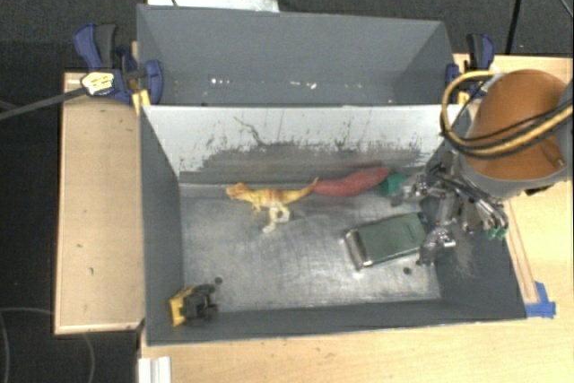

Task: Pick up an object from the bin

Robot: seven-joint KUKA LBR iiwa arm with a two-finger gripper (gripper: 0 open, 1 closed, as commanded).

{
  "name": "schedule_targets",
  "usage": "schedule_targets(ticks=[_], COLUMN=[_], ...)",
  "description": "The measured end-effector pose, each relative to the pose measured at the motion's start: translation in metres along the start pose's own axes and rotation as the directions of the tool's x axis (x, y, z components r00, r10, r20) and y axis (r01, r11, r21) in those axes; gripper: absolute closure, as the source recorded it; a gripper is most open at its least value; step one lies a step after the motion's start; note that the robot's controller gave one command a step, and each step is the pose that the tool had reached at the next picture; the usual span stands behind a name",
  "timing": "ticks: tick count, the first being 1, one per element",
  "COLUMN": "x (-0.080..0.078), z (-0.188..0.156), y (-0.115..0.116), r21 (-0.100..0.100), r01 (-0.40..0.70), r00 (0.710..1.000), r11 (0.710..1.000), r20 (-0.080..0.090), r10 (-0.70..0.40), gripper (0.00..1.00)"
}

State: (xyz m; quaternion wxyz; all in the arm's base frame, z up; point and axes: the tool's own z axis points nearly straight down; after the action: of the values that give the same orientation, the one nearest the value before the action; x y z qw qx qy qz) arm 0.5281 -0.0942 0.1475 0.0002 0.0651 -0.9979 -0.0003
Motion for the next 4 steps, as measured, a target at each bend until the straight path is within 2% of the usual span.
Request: schedule_targets(ticks=[1, 2, 3, 4], x=[-0.021, -0.021, -0.012, 0.004], z=[0.071, 0.071, 0.047, 0.038], y=[0.016, 0.016, 0.008, -0.018], r21=[0.001, 0.001, -0.002, 0.000], r01=[0.254, 0.255, 0.217, 0.258], r00=[0.967, 0.967, 0.976, 0.966], r11=[0.967, 0.967, 0.976, 0.966], r20=[0.002, 0.002, -0.001, 0.004], r10=[-0.254, -0.255, -0.217, -0.258], gripper=[1.00, 1.00, 1.00, 1.00])
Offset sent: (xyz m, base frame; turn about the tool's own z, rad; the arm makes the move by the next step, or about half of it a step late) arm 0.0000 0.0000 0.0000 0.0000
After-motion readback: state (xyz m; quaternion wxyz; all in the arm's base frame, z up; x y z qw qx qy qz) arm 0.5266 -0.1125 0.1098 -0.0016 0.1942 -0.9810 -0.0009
